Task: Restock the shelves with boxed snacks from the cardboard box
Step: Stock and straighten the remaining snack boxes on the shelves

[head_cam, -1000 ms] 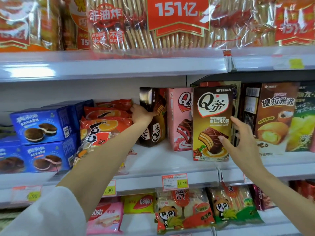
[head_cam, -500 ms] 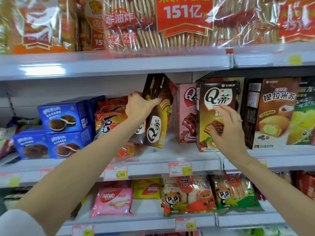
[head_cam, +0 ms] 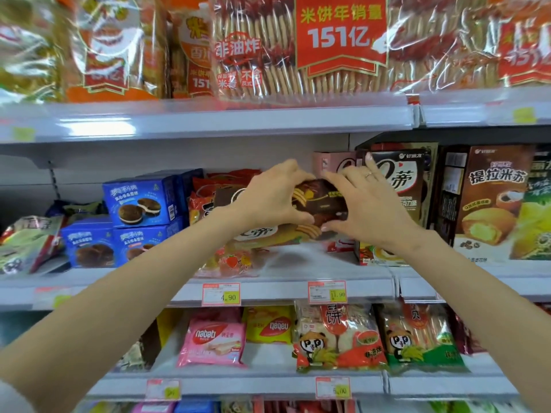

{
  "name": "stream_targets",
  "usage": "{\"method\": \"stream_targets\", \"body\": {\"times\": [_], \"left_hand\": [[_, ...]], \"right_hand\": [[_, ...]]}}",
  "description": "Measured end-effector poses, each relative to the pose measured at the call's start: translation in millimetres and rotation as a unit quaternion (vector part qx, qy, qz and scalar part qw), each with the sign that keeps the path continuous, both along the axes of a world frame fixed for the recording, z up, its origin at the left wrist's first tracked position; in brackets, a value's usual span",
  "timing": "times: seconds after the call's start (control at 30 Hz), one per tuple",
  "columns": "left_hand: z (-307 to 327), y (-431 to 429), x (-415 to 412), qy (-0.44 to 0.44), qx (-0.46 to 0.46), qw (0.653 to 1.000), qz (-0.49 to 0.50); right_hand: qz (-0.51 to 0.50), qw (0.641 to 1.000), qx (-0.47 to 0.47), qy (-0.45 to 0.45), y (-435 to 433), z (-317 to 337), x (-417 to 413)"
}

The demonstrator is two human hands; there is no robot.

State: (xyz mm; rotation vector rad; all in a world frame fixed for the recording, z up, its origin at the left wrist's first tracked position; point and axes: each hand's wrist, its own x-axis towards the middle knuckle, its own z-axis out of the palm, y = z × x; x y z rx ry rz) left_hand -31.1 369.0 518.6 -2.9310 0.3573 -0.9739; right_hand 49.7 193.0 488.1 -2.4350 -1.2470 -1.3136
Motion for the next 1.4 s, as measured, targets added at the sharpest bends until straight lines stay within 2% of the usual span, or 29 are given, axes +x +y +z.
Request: {"method": "stream_targets", "body": {"times": [0.1,0.17,0.23,0.27,0.3,0.33,0.37,0.43,0.5,0.53,0.57,0.6,0.7,0.73,0.8,0.83,0.9,0.97,1.1,1.17,1.4], "left_hand": [[-10,2,0,-0.033,0.007,0.999,-0.026],[-20,13,-2,-0.137,-0.011,0.990,-0.024],[-38,24,-5,-0.279,-0.087,0.956,-0.007],[-51,28,-6,-0.325,-0.152,0.933,0.005],[-61,26,-10,-0.333,-0.236,0.913,0.019],[-72,24,-10,-0.297,-0.342,0.891,0.031],[-79,20,-10,-0.220,-0.454,0.862,0.041],[-86,14,-2,-0.009,-0.628,0.778,0.021],[-84,13,6,0.140,-0.690,0.710,-0.024],[-81,12,9,0.164,-0.698,0.696,-0.045],[-77,11,9,0.162,-0.698,0.696,-0.052],[-74,12,12,0.142,-0.692,0.706,-0.048],[-65,25,24,0.057,-0.633,0.772,0.013],[-63,33,32,0.028,-0.589,0.806,0.051],[-56,45,48,0.001,-0.486,0.862,0.148],[-52,48,56,-0.010,-0.447,0.875,0.188],[-44,47,71,-0.018,-0.404,0.885,0.231],[-39,44,88,0.003,-0.373,0.896,0.241],[-39,45,127,0.028,-0.318,0.914,0.250],[-40,45,142,0.043,-0.326,0.912,0.247],[-66,57,206,0.119,-0.422,0.870,0.225]], "right_hand": [[-0.004,0.992,0.053,0.116,-2,0,-6],[-0.017,0.981,0.107,0.161,-9,-5,-6],[-0.027,0.958,0.176,0.225,-17,-14,-3],[-0.012,0.936,0.216,0.278,-22,-19,1],[0.024,0.901,0.263,0.344,-25,-25,4],[0.072,0.854,0.308,0.413,-26,-30,5],[0.117,0.803,0.343,0.472,-26,-35,5],[0.162,0.726,0.378,0.552,-21,-43,5],[0.170,0.680,0.376,0.606,-12,-50,5],[0.172,0.666,0.369,0.626,-8,-53,4],[0.172,0.660,0.359,0.637,-4,-56,4],[0.167,0.674,0.347,0.630,0,-59,5],[0.117,0.806,0.285,0.506,5,-63,12],[0.104,0.833,0.271,0.472,6,-62,14],[0.103,0.849,0.251,0.453,6,-61,16],[0.104,0.851,0.237,0.457,7,-61,18],[0.088,0.865,0.201,0.452,8,-65,22],[0.067,0.884,0.170,0.430,11,-69,27],[0.049,0.898,0.139,0.414,14,-77,36],[0.051,0.900,0.134,0.411,13,-82,40],[0.079,0.909,0.123,0.391,6,-98,54]]}}
